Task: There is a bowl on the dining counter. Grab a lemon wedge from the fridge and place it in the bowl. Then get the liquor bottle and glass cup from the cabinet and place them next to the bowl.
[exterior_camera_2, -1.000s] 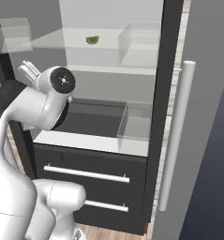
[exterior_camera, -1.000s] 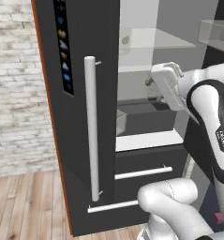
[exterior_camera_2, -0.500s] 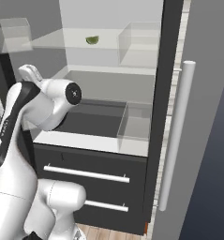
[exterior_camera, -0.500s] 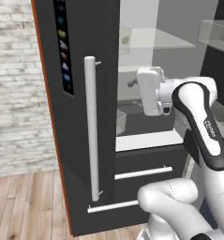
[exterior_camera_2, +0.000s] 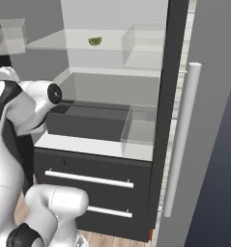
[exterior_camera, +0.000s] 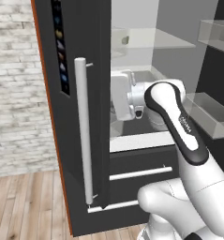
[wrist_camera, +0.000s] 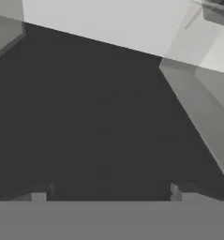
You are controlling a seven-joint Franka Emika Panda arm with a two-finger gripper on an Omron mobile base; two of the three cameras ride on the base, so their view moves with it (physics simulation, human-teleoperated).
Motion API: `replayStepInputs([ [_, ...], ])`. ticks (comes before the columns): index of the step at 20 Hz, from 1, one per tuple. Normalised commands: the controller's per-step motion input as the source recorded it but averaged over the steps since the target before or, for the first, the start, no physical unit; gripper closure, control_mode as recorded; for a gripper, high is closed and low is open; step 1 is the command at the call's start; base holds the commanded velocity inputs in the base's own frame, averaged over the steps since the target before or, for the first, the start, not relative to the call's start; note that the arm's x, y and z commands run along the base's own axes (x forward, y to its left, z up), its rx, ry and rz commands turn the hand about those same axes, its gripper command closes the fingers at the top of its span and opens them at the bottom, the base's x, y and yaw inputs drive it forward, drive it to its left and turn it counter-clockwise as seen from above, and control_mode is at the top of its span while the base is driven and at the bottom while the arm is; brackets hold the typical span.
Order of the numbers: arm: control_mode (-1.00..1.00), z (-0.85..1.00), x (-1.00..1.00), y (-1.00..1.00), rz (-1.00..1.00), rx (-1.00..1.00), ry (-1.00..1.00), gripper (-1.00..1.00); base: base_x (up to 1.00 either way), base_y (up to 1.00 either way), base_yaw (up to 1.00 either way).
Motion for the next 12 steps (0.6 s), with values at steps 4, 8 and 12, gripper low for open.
replayStepInputs([
  [4,-1.0,0.0,-0.3,0.86,0.16,0.0,0.03,-1.0,0.0,0.0,0.0],
  [8,-1.0,0.0,-0.25,0.91,0.13,0.0,0.01,-1.0,0.0,0.0,0.0],
  [12,-1.0,0.0,-0.22,0.89,0.06,-0.01,0.0,-1.0,0.0,0.0,0.0],
])
